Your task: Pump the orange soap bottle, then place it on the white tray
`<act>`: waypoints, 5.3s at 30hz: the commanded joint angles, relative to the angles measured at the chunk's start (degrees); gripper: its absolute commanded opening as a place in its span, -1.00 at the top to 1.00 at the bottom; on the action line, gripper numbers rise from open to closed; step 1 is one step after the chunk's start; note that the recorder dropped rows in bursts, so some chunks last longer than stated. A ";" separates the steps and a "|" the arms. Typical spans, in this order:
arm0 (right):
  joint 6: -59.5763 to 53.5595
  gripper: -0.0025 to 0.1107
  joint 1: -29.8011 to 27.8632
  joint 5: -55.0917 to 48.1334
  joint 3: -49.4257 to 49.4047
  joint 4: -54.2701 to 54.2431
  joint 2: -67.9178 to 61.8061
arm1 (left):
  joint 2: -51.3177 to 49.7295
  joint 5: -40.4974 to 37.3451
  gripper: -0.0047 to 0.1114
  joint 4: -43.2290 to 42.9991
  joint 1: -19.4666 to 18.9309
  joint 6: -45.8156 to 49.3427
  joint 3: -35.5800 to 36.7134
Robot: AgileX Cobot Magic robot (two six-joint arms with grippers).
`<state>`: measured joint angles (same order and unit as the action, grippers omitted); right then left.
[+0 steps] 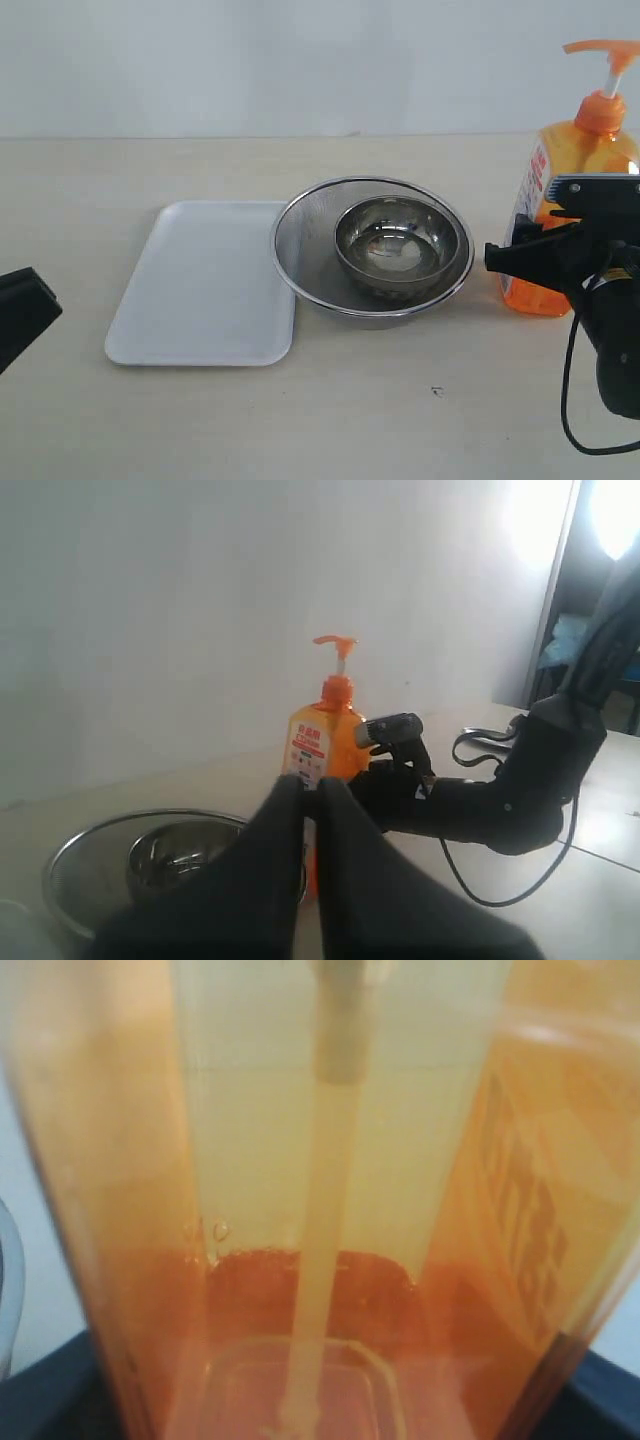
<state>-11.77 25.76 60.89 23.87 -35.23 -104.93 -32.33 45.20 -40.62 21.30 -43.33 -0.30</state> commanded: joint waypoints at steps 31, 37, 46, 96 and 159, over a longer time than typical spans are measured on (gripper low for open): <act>-2.43 0.96 -0.09 -3.17 -0.40 -0.16 2.35 | 0.31 -16.71 0.84 26.98 -0.10 17.42 0.30; -3.33 0.96 -0.09 -1.83 -0.54 -0.16 3.14 | 0.31 -16.71 0.84 26.98 -0.10 17.42 0.30; -1.31 0.96 -0.09 1.59 -0.54 0.18 3.14 | 0.31 -16.71 0.84 26.98 -0.10 17.42 0.30; -2.50 0.96 0.02 9.07 -0.54 5.78 10.85 | 0.31 -16.21 0.84 26.66 -0.10 16.40 0.30; -2.48 0.96 26.83 -6.67 36.83 15.78 -0.50 | 0.63 -19.82 0.84 29.48 -0.10 21.14 0.30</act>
<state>-16.33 52.60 46.61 59.55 -21.54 -104.33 -32.22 25.63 -11.96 21.30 -22.37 -0.20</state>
